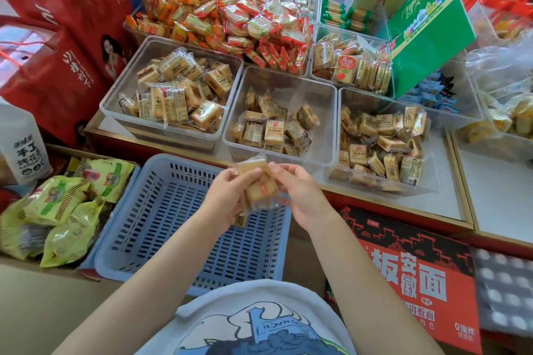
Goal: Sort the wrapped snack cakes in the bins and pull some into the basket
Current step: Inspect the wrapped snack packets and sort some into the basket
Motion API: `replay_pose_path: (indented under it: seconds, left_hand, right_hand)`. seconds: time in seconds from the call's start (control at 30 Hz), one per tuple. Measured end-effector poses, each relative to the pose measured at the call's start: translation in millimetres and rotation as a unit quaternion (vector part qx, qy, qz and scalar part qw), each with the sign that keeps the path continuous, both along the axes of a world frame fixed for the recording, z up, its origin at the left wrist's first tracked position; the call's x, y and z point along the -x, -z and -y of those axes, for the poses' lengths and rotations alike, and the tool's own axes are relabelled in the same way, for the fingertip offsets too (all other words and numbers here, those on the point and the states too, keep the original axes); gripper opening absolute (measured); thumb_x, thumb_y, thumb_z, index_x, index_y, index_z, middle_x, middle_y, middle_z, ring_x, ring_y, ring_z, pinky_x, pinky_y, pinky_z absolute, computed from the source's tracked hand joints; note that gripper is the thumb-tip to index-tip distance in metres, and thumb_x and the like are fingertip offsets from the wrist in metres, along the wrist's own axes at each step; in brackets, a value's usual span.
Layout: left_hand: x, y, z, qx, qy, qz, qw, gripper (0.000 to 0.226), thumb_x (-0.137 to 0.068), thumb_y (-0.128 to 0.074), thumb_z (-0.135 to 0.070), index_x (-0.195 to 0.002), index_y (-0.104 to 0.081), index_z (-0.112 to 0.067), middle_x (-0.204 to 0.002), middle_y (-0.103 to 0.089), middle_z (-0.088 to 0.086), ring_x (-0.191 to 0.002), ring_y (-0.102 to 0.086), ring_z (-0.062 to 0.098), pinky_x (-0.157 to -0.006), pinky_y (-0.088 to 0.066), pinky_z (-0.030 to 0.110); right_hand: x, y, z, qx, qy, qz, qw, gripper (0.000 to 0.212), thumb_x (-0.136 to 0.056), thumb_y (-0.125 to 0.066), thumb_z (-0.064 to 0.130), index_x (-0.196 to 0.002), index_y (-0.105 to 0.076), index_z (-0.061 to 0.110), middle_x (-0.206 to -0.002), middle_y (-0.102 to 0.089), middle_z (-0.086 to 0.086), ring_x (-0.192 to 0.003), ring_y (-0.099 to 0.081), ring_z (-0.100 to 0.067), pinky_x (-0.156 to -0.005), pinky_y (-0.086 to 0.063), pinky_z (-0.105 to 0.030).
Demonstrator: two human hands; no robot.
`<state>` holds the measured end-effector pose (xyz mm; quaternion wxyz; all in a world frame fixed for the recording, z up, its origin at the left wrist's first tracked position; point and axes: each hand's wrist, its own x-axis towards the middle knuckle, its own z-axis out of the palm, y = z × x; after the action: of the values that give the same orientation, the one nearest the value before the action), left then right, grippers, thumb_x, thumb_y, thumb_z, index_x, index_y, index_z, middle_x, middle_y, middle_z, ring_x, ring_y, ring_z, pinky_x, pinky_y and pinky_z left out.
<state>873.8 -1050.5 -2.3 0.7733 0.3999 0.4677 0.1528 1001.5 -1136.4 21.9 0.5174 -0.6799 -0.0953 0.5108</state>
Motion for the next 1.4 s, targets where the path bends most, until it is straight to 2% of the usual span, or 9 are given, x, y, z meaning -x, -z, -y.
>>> replay_pose_path:
  seconds: [0.2,0.37,0.5,0.77,0.93,1.03,1.13,1.23,1.4]
  left_hand:
    - [3.4,-3.4,-10.6,0.072,-0.086,0.038,0.993,0.04,-0.098,-0.067,-0.029,-0.128,-0.059,-0.004,-0.108,-0.077,0.013,-0.091,-0.077,0.023,-0.063,-0.061,0.031]
    - [-0.2,-6.4,-4.9,0.094,-0.073,0.062,0.991,0.029,-0.098,-0.067,-0.027,-0.117,-0.063,-0.007,-0.095,-0.079,0.01,-0.086,-0.078,0.023,-0.068,-0.063,0.035]
    - [3.8,1.1,-3.8,0.049,-0.099,0.051,0.993,0.049,-0.095,-0.07,-0.034,-0.135,-0.052,-0.012,-0.119,-0.074,0.012,-0.107,-0.073,0.027,-0.07,-0.062,0.036]
    - [5.8,-0.2,0.6,0.045,-0.045,0.094,0.994,0.071,-0.08,-0.078,-0.03,-0.139,-0.045,-0.008,-0.123,-0.072,0.016,-0.108,-0.073,0.029,-0.088,-0.061,0.043]
    - [0.1,-4.2,6.5,0.032,-0.054,0.119,0.991,0.068,-0.077,-0.079,-0.024,-0.136,-0.05,-0.008,-0.121,-0.073,0.018,-0.103,-0.075,0.032,-0.076,-0.063,0.037]
    - [-6.2,-4.5,12.0,0.011,-0.078,0.118,0.99,0.07,-0.075,-0.08,-0.028,-0.134,-0.051,-0.007,-0.124,-0.071,0.019,-0.107,-0.073,0.033,-0.084,-0.062,0.043]
    - [-13.0,-4.5,18.2,0.015,-0.105,0.119,0.987,0.073,-0.072,-0.082,-0.029,-0.134,-0.05,-0.007,-0.122,-0.072,0.018,-0.108,-0.073,0.031,-0.093,-0.06,0.048]
    - [-20.6,-5.1,25.0,0.016,-0.118,0.118,0.986,0.075,-0.071,-0.082,-0.031,-0.135,-0.049,-0.009,-0.122,-0.072,0.016,-0.107,-0.074,0.029,-0.087,-0.061,0.042]
    - [-31.6,-4.8,33.4,0.013,-0.125,0.117,0.985,0.058,-0.086,-0.077,-0.023,-0.134,-0.049,-0.007,-0.122,-0.071,0.018,-0.104,-0.075,0.029,-0.08,-0.062,0.036]
  right_hand:
    - [-0.1,9.0,4.6,0.013,-0.049,0.081,0.995,0.005,-0.096,-0.07,0.019,-0.098,-0.071,0.015,-0.096,-0.073,-0.003,-0.09,-0.064,-0.016,-0.078,-0.05,-0.03]
    - [3.0,5.8,1.9,0.007,-0.01,0.107,0.994,0.01,-0.099,-0.065,0.017,-0.091,-0.071,0.015,-0.082,-0.069,0.002,-0.081,-0.061,-0.012,-0.072,-0.047,-0.025]
    - [3.9,0.5,3.8,0.01,-0.021,0.129,0.991,0.016,-0.098,-0.065,0.022,-0.084,-0.072,0.022,-0.091,-0.071,0.007,-0.089,-0.06,-0.003,-0.073,-0.043,-0.022]
    - [4.3,4.8,5.9,-0.006,-0.073,0.15,0.986,0.015,-0.099,-0.067,0.025,-0.101,-0.075,0.013,-0.101,-0.076,0.001,-0.093,-0.066,-0.002,-0.073,-0.045,-0.014]
    - [-2.9,7.3,8.0,-0.037,-0.066,0.179,0.981,0.021,-0.101,-0.064,0.025,-0.097,-0.077,0.008,-0.098,-0.078,-0.007,-0.098,-0.071,-0.019,-0.089,-0.056,-0.033]
    - [-6.9,7.1,9.9,-0.055,-0.067,0.18,0.98,0.021,-0.1,-0.065,0.023,-0.097,-0.077,0.007,-0.095,-0.078,-0.005,-0.098,-0.071,-0.021,-0.095,-0.055,-0.041]
    - [-10.5,2.2,14.5,-0.065,-0.078,0.168,0.981,0.022,-0.096,-0.07,0.023,-0.108,-0.076,0.005,-0.102,-0.07,0.009,-0.098,-0.066,0.0,-0.098,-0.054,-0.03]
    - [-16.6,0.8,19.0,-0.069,-0.111,0.182,0.975,0.018,-0.093,-0.074,0.018,-0.102,-0.078,0.003,-0.098,-0.066,0.012,-0.086,-0.062,0.013,-0.081,-0.05,-0.009]
    - [-29.2,0.6,25.9,-0.044,-0.128,0.202,0.97,0.015,-0.092,-0.074,0.014,-0.078,-0.071,0.018,-0.076,-0.063,0.012,-0.065,-0.059,0.017,-0.067,-0.047,-0.006]
